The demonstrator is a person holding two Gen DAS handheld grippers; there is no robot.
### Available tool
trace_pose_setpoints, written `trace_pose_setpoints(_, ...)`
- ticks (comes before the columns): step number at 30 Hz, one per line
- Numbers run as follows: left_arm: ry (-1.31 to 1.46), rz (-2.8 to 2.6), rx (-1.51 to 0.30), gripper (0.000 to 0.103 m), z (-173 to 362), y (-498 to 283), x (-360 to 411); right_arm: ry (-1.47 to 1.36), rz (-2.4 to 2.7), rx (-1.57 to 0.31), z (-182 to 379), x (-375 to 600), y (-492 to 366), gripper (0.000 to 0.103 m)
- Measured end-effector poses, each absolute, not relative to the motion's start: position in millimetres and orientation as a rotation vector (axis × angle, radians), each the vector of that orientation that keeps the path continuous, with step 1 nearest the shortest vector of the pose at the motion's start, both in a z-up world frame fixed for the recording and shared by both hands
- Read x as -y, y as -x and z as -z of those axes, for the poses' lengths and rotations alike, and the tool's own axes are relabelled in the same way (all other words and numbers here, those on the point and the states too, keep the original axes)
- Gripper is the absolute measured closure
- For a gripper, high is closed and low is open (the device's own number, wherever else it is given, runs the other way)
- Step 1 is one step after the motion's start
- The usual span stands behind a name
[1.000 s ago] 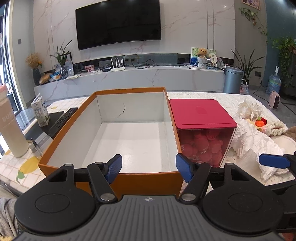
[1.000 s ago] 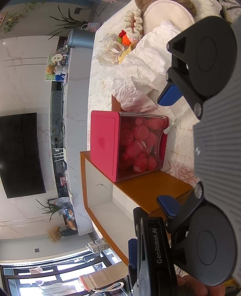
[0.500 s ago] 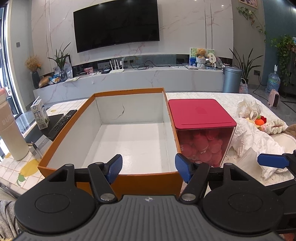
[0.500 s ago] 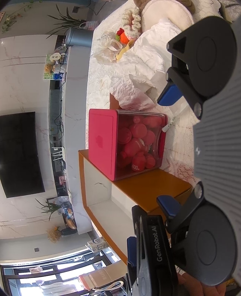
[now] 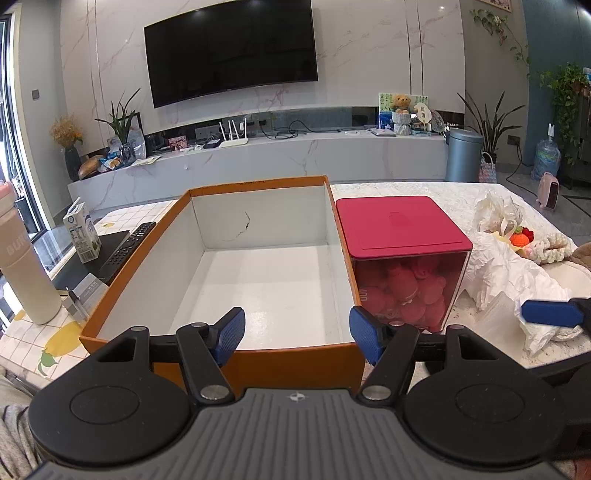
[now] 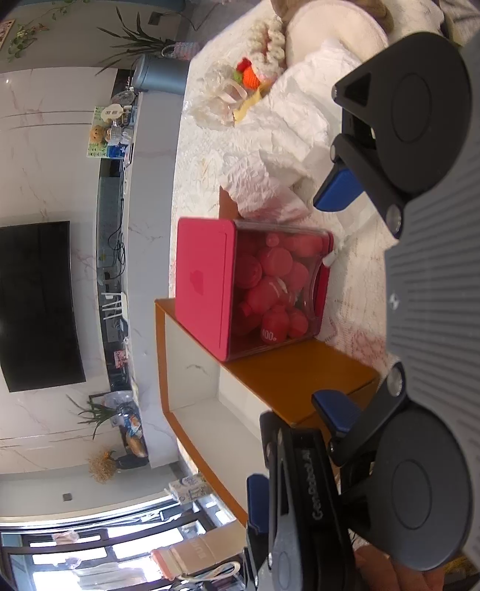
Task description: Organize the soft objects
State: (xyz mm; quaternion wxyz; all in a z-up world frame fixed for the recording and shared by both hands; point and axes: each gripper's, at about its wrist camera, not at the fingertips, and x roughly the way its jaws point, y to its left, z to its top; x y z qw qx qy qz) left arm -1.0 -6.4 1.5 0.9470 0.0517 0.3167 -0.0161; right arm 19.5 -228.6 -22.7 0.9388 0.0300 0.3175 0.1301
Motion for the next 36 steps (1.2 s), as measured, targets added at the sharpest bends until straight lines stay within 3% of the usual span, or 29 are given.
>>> trace_pose_setpoints(15, -0.184, 0.187, -0.545, 0.027, -47, -9, 63, -0.104, 0.032, -0.578, -37, 351, -15, 0.002)
trace_pose_setpoints(21, -0.214, 0.286, -0.586, 0.027, -44, -24, 95, -0.030, 0.096, -0.663, -51, 404, -27, 0.002)
trace_pose_setpoints(24, -0.212, 0.335, -0.644, 0.026, -37, -36, 111, -0.075, 0.136, -0.752, -48, 423, -39, 0.002)
trace_pose_setpoints(32, -0.277, 0.540, -0.792, 0.023, -7, -53, 164, -0.347, 0.232, -0.766, -11, 449, -58, 0.002)
trace_pose_setpoints(36, -0.350, 0.624, -0.761, 0.022, 9, -54, 192, -0.398, 0.188, -0.794, 20, 452, -59, 0.003)
